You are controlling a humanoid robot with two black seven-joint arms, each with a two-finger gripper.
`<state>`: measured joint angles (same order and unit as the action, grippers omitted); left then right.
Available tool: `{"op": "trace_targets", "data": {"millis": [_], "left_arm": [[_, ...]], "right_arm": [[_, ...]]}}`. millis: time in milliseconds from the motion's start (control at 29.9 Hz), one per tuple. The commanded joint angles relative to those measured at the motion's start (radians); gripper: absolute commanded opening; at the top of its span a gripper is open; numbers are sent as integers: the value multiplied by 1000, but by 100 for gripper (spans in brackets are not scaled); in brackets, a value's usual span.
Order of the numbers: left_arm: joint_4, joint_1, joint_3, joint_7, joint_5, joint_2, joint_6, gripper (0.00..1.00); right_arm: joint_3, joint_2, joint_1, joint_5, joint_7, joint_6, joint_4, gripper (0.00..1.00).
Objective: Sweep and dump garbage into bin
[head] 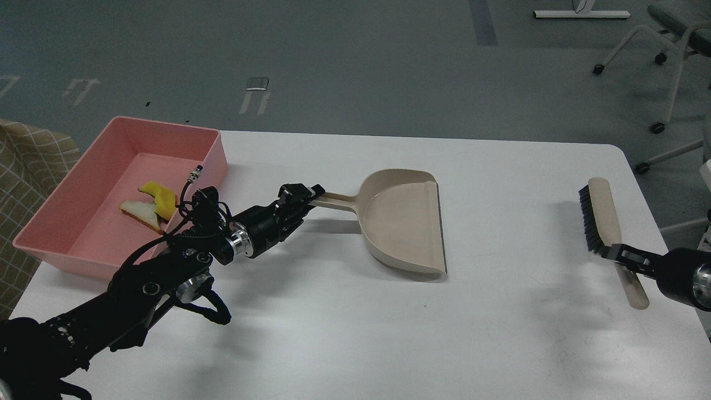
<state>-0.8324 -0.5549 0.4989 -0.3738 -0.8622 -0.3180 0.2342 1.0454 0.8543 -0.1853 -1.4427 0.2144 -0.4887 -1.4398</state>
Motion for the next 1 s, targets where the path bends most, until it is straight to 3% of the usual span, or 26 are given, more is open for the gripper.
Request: {"op": "trace_targets", "data": {"millis": [0, 134, 234, 334, 401, 568, 835, 868, 902, 935, 969], "left_arm": [[-16, 0, 0, 4, 0, 0, -1, 48], [-22, 0, 3, 1, 3, -6, 4, 82], [-22, 0, 3, 1, 31, -13, 8, 92], [-22, -5, 3, 3, 54, -15, 10, 94], [-22, -10, 1, 3, 71, -20, 10, 96], [-27, -13, 7, 3, 74, -52, 11, 97], [-109, -19, 18, 4, 132, -147, 10, 97], [-128, -23, 18, 4, 161, -173, 8, 97], [-149, -33, 20, 4, 190, -200, 7, 97], [-149, -33, 20, 4, 190, -201, 7, 97], [-169, -42, 20, 4, 221, -234, 8, 97]], "right_arm": [[-11, -21, 0, -1, -1, 0, -4, 0], [-19, -24, -11, -1, -1, 0, -2, 0], [-19, -29, -28, -1, -1, 0, 1, 9], [-19, -40, -31, -1, 0, 0, 1, 15], [-19, -50, -34, -1, -1, 0, 1, 31], [-21, -50, -36, -1, 0, 0, 1, 46], [-1, -47, -39, 5, -1, 0, -2, 57], [21, -50, -42, 7, -1, 0, -1, 70], [66, -50, -45, 13, -1, 0, -1, 92], [67, -50, -45, 13, -1, 0, -1, 92], [129, -54, -42, 18, 0, 0, 1, 100]]}}
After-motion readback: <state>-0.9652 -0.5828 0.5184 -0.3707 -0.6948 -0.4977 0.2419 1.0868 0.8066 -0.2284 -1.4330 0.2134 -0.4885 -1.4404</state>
